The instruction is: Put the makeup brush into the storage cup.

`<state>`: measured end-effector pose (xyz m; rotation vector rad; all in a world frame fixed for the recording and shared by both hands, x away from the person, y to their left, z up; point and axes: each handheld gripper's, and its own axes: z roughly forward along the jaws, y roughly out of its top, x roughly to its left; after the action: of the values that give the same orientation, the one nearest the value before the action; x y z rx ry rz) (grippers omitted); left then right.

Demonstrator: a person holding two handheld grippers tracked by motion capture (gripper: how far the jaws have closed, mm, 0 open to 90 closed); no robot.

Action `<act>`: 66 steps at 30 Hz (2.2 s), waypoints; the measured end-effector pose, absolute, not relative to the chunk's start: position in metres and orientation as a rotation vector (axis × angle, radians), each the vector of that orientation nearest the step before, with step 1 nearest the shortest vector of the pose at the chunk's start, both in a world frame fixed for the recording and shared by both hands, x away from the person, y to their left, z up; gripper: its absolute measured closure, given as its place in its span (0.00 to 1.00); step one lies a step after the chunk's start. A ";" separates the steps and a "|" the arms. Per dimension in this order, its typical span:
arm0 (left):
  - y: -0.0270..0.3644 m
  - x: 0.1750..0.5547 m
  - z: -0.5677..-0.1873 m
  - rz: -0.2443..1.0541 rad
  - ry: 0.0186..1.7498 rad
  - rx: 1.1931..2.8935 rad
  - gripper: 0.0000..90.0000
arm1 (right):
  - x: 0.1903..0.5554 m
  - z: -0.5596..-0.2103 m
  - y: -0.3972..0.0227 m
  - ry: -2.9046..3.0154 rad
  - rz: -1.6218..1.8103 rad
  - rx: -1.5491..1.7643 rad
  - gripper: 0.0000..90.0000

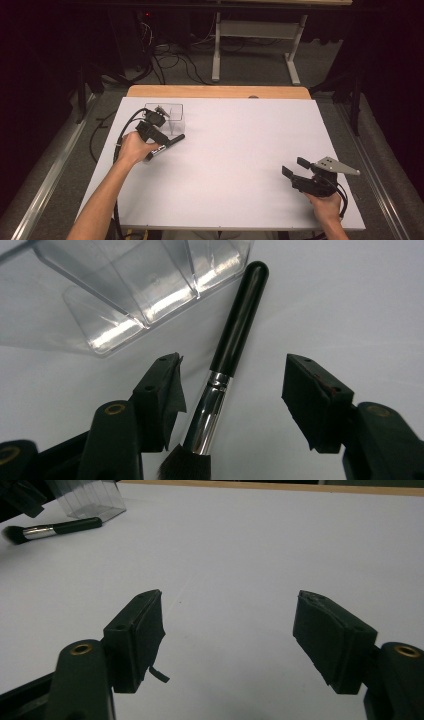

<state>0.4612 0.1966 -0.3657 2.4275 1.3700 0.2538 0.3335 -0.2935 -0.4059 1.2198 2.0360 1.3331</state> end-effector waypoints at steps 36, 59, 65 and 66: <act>0.203 0.469 -0.399 0.156 1.464 2.491 0.61 | 0.335 -0.407 -0.293 2.056 1.324 1.210 0.33; 0.200 0.466 -0.401 0.150 1.426 2.519 0.73 | 0.334 -0.407 -0.291 2.057 1.326 1.203 0.34; 0.199 0.465 -0.401 0.159 1.409 2.529 0.74 | 0.334 -0.407 -0.291 2.061 1.321 1.199 0.34; 0.198 0.465 -0.401 0.159 1.407 2.530 0.74 | 0.334 -0.407 -0.291 2.061 1.322 1.204 0.34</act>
<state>0.4651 0.1985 -0.4010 2.5297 1.4070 0.1593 0.3339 -0.2911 -0.4070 1.2040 2.0610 1.3217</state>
